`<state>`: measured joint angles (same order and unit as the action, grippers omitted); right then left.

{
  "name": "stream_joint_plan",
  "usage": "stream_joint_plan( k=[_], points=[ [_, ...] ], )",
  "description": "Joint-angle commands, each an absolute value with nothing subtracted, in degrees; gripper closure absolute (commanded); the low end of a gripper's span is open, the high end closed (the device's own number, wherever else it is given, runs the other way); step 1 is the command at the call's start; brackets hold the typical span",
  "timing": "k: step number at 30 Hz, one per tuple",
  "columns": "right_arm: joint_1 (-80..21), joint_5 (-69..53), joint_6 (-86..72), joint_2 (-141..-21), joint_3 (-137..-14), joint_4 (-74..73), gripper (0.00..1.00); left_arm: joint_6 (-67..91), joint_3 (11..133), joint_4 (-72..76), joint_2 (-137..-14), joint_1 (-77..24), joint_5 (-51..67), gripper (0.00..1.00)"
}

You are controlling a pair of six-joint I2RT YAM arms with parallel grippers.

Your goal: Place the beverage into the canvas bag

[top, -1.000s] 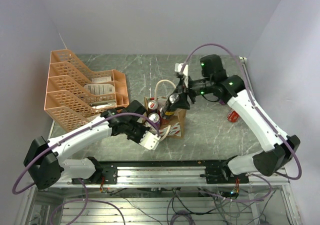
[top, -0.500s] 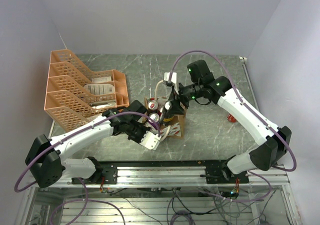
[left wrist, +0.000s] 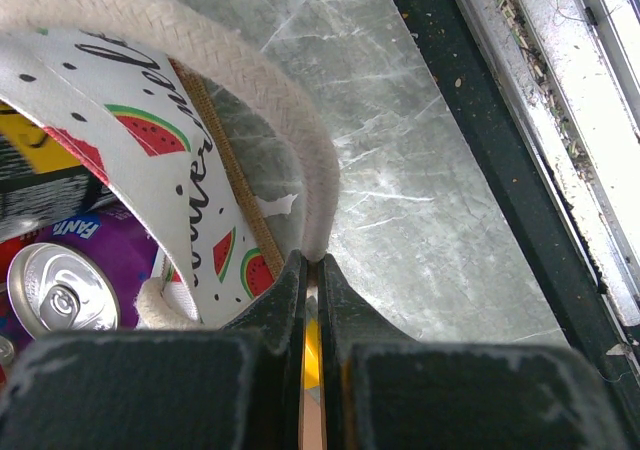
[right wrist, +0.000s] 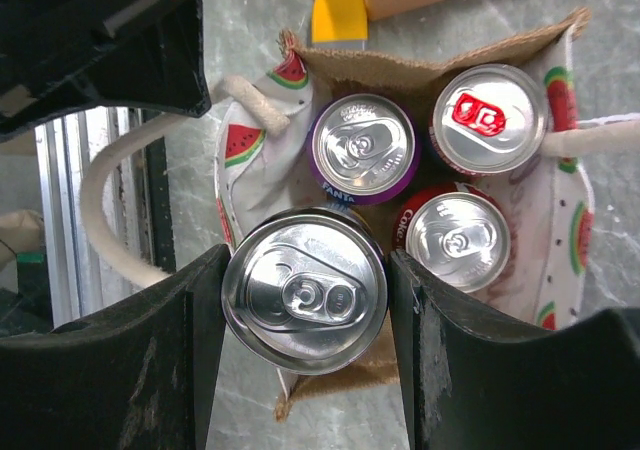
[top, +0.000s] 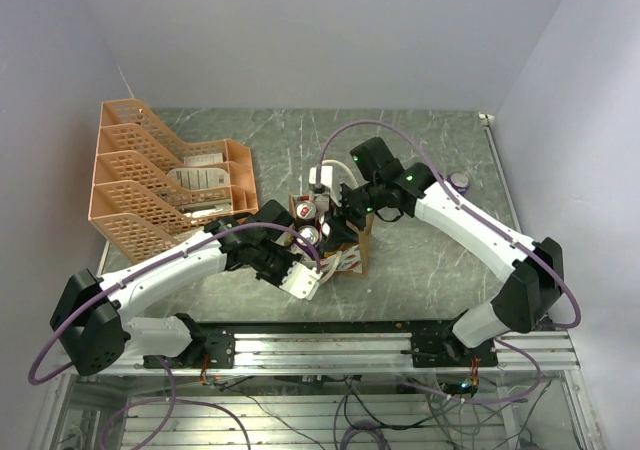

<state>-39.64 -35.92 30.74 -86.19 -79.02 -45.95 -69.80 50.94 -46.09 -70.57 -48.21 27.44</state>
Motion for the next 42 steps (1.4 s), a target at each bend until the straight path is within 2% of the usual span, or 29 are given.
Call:
stream_joint_plan(
  k=[1,8,32,42],
  points=[
    [-41.4,-34.8,31.5,-87.1,-77.1,-40.5,1.0,-68.9,51.8,-47.8,-70.4,-49.0,29.9,0.93],
    [-43.4,-31.2,32.8,-88.8,-74.6,-37.7,1.0,-68.6,51.8,-47.8,-70.4,-49.0,29.8,0.93],
    [-43.7,-30.7,35.8,-91.9,-70.2,-36.4,1.0,-68.9,52.0,-47.9,-69.9,-49.0,29.9,0.93],
    [-43.7,-31.4,36.8,-88.8,-69.9,-37.1,1.0,-69.0,52.2,-48.0,-70.0,-49.0,29.8,0.93]
  ],
)
